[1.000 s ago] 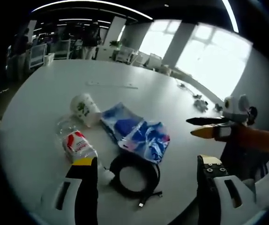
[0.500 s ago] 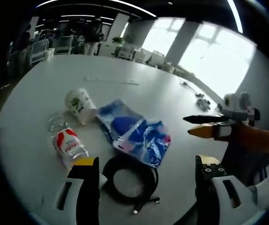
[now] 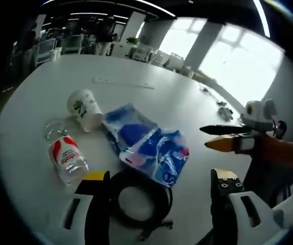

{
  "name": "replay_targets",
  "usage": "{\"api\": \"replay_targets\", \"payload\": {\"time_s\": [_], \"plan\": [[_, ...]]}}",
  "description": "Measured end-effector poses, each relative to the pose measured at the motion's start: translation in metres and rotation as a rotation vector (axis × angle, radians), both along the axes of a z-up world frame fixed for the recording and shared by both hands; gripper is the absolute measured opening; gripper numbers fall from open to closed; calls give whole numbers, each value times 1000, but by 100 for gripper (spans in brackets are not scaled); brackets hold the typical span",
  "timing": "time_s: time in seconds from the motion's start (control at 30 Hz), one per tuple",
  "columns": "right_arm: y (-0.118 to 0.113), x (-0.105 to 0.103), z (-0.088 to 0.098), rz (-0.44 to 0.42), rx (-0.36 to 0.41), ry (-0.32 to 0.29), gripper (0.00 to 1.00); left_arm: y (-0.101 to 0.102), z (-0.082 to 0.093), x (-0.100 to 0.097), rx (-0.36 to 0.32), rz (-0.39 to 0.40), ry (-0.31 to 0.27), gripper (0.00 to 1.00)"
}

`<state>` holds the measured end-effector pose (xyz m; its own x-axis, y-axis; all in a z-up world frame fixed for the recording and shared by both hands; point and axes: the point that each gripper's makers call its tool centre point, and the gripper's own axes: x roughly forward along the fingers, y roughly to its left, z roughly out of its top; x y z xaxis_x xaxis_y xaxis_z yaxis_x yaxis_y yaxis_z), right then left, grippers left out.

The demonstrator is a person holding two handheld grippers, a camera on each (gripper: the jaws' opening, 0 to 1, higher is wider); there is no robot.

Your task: Arrange the tabletop items into an orderly group along one side of the table until the central work area is clear of visible clutter.

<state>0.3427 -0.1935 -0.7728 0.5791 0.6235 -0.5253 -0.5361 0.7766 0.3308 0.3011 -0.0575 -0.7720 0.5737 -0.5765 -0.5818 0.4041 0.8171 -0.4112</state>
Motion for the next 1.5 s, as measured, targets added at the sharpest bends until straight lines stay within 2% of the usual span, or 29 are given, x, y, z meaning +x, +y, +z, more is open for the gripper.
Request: {"api": "replay_targets", "payload": {"time_s": [0.3,0.97,1.37,1.5], "plan": [[4,2,-8,29,1,16,69,-2,-7,4,3,40,20,73],[9,11,-26,63,3,55,64,-10,-22,8,30,55,53,67],[16,11,-31,89,33,77,57,-15,-27,8,24,68,71,58],[19,6,-37,112,15,87,55,-13,-29,8,37,76,75,55]]}}
